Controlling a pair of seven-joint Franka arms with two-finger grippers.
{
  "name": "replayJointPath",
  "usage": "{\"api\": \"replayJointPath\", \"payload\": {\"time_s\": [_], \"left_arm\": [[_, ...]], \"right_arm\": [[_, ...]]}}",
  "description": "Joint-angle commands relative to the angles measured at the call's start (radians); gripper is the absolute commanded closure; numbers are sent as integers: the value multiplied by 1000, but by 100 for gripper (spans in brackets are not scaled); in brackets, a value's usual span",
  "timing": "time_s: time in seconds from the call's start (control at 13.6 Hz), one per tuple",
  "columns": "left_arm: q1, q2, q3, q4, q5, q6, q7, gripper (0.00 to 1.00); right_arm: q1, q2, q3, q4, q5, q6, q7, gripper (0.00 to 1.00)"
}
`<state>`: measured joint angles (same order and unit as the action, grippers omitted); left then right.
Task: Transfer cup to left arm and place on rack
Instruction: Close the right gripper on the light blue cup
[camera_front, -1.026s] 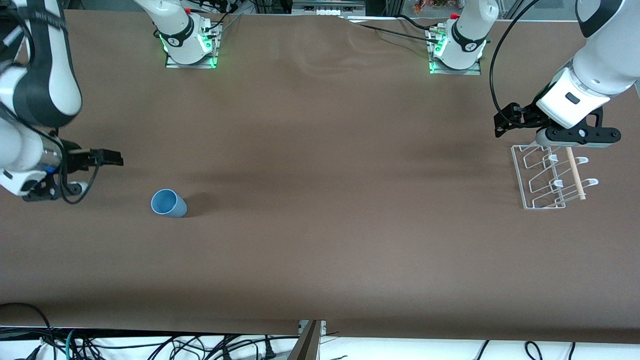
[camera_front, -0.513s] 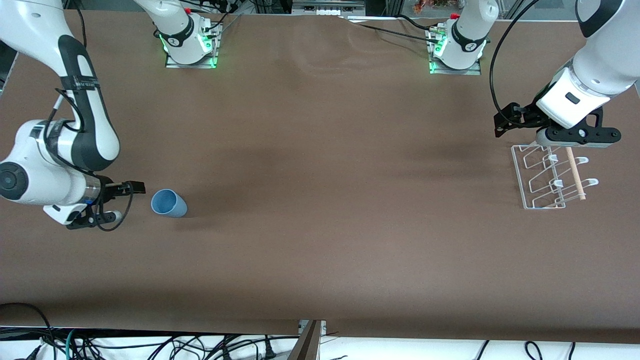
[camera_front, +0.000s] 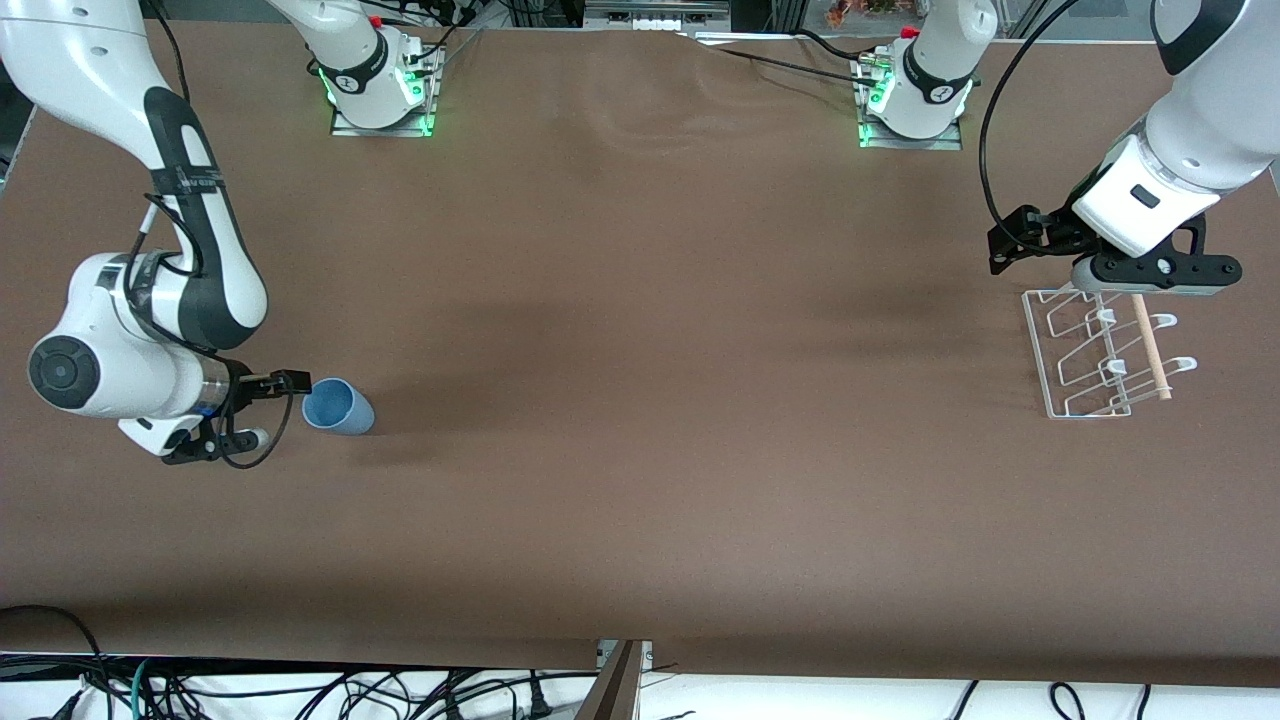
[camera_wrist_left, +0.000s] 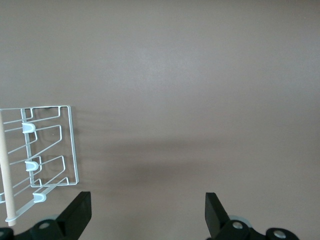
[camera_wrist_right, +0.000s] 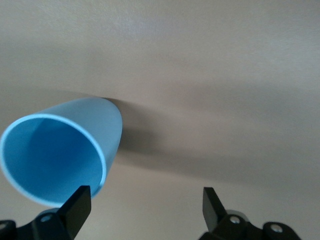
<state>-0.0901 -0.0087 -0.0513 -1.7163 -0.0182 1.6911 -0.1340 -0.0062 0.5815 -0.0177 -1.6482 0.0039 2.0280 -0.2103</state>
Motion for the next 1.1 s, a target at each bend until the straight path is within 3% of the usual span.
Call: {"api": "replayJointPath", "payload": {"time_s": [0.0, 0.07, 0.15, 0.22, 0.44, 0.59, 0.66, 0.73, 0.81, 0.88, 1.03], "left_arm": [[-3, -4, -2, 14, 32, -16, -12, 0], [-3, -4, -2, 14, 32, -16, -12, 0], [-3, -4, -2, 14, 32, -16, -12, 0], [-3, -4, -2, 14, 32, -17, -12, 0], [-3, -4, -2, 14, 32, -16, -12, 0], [-3, -4, -2, 14, 32, -16, -12, 0], [-3, -4, -2, 14, 32, -16, -12, 0], [-3, -4, -2, 14, 32, -16, -12, 0], [-3, -4, -2, 14, 32, -16, -12, 0], [-3, -4, -2, 14, 32, -16, -12, 0], [-3, -4, -2, 14, 32, -16, -12, 0]], "right_arm": [[15, 27, 2, 7, -5, 32, 54, 1], [23, 29, 2, 7, -5, 34, 78, 2], [29, 32, 2, 8, -5, 34, 101, 17], [35, 32, 2, 8, -7, 34, 120, 20], [37, 38, 4, 17, -5, 32, 126, 8], [37, 44, 4, 22, -5, 32, 126, 9], [40, 46, 4, 22, -5, 32, 130, 33], [46, 47, 4, 21, -5, 29, 153, 69], [52, 55, 4, 21, -5, 31, 178, 88], [66, 57, 2, 21, -5, 31, 208, 100], [68, 58, 4, 22, 1, 29, 224, 100]]}}
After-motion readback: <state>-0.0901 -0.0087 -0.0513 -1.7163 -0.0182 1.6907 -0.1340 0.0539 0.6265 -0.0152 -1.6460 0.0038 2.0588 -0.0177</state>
